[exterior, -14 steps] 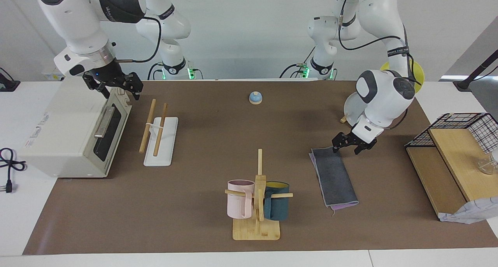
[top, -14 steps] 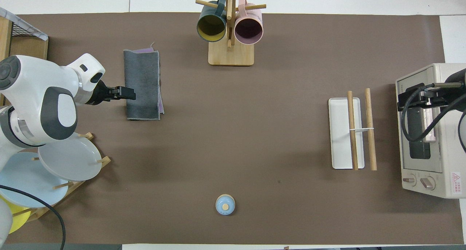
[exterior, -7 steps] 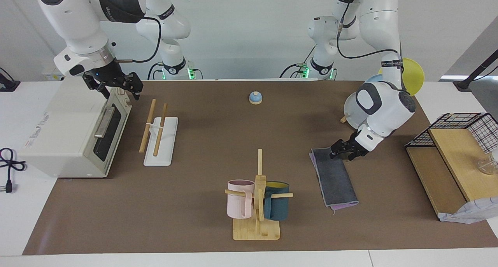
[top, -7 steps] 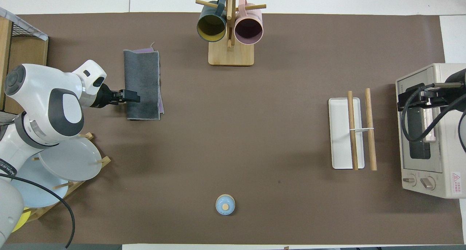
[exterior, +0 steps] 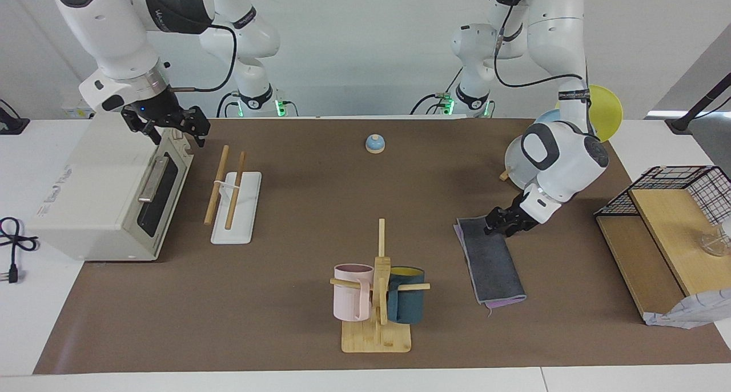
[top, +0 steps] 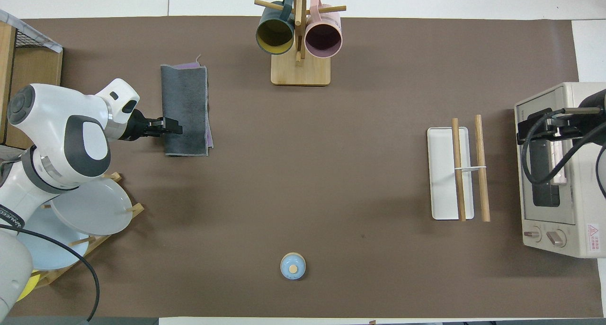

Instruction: Fold towel and hang on rack

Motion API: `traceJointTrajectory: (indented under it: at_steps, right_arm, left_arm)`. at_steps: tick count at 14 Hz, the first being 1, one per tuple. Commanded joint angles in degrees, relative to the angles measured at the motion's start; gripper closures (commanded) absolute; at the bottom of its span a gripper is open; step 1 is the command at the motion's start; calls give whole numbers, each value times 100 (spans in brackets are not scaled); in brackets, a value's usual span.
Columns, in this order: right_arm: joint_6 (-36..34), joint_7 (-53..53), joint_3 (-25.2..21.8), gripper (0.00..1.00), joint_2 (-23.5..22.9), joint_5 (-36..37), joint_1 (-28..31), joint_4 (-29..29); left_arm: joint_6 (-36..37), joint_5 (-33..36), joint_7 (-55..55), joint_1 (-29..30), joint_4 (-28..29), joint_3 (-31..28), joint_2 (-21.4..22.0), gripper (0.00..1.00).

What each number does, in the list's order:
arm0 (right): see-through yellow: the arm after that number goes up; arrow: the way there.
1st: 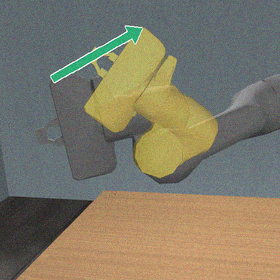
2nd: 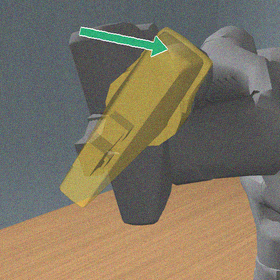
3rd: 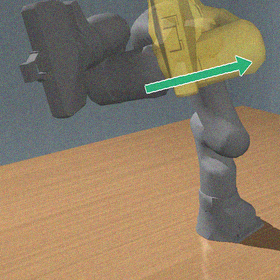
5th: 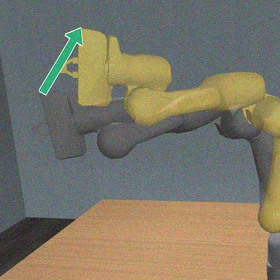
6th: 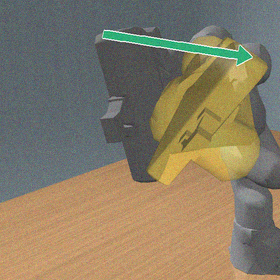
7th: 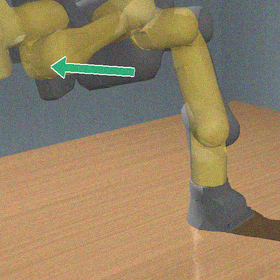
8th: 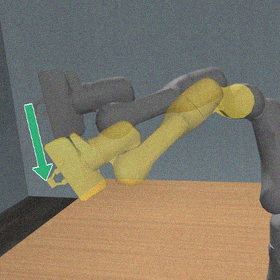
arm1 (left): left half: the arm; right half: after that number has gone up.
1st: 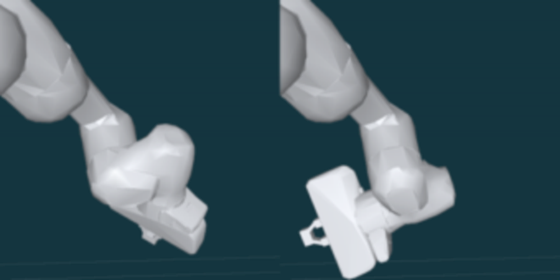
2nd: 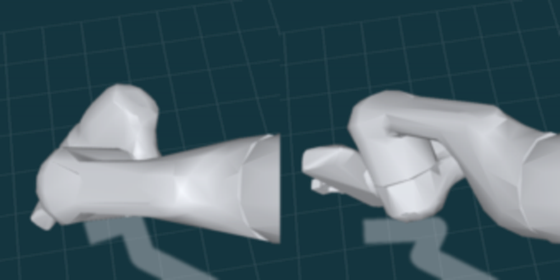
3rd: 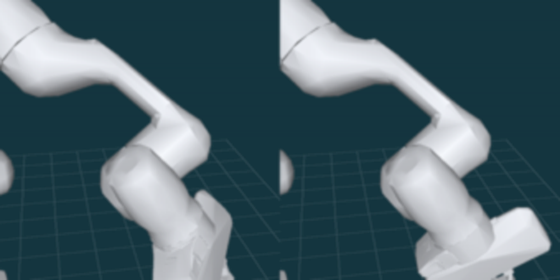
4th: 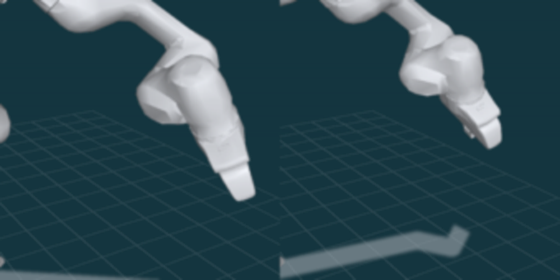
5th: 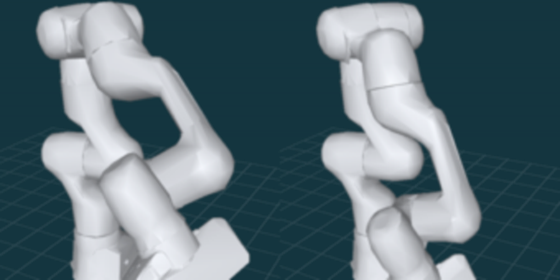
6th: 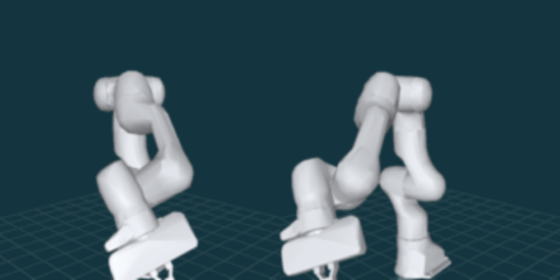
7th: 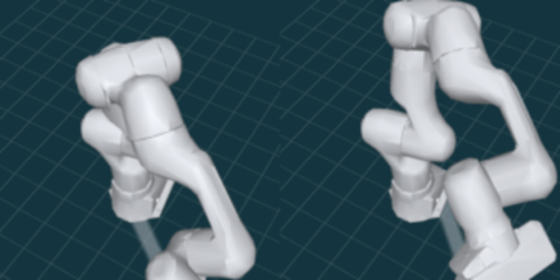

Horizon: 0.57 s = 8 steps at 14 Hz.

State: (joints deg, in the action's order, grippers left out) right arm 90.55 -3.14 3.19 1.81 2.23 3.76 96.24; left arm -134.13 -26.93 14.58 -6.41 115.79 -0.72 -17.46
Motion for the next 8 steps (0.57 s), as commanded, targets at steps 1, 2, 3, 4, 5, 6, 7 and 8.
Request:
traceJointTrajectory:
  at_steps: [1, 2, 3, 4, 5, 6, 7, 8]
  right_arm:
    - [-28, 147, 50, 0, 65, -144, 98, 44]
    - [-28, 147, 50, 0, 65, -144, 98, 44]
    - [-28, 147, 50, 0, 65, -144, 98, 44]
    - [-28, 147, 50, 0, 65, -144, 98, 44]
    - [-28, 147, 50, 0, 65, -144, 98, 44]
    - [-28, 147, 50, 0, 65, -144, 98, 44]
    - [-28, 147, 50, 0, 65, -144, 98, 44]
    - [-28, 147, 50, 0, 65, -144, 98, 44]
  left_arm:
    - [-148, -155, 124, -18, 49, 19, -38, 25]
    - [-166, -155, 124, -18, 84, 19, -38, 25]
    - [-192, -155, 124, -18, 93, 19, -38, 25]
    - [-236, -155, 124, -27, 93, 19, -55, 25]
    - [-263, -155, 124, -36, 93, 19, -73, 25]
    - [-306, -155, 124, -44, 110, 19, -91, 27]
    - [-324, -155, 124, -53, 119, 19, -99, 32]
    - [-324, -163, 124, -53, 119, 19, -100, 42]
